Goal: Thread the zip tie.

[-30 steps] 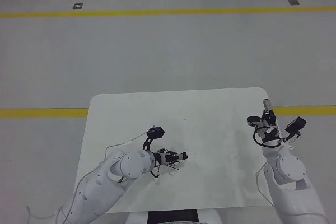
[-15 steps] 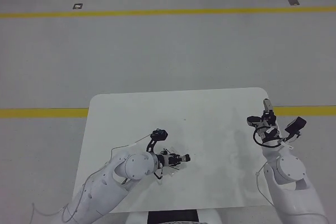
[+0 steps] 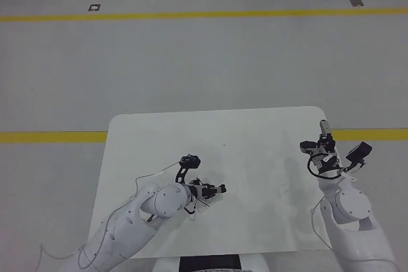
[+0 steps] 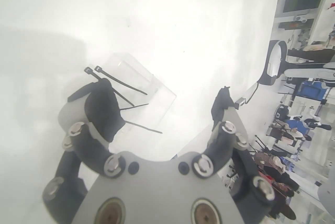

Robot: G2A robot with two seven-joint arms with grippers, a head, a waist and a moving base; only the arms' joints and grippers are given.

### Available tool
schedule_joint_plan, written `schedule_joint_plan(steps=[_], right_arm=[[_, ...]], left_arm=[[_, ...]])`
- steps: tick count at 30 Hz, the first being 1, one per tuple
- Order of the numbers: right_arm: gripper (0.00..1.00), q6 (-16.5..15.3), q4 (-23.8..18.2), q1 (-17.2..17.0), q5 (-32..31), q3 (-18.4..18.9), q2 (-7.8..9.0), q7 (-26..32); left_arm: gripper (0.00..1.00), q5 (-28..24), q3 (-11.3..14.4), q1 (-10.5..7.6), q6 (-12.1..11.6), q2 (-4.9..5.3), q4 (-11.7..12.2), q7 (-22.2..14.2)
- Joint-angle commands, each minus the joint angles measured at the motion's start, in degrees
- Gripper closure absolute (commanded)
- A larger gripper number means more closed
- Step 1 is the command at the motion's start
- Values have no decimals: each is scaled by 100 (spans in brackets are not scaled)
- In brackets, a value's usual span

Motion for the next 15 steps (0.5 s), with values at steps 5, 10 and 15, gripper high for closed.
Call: schedule_joint_plan(steps=[5, 10, 15], right_arm=[[0, 0, 0, 0, 0, 0, 0, 0], [0, 0, 0, 0, 0, 0, 0, 0], [0, 0, 0, 0, 0, 0, 0, 0]], left_arm=[[0, 225, -57, -11, 0, -41, -37, -130], [4, 441, -103, 16, 0, -84, -137, -336], [13, 657, -181, 53, 0, -140, -229, -615]])
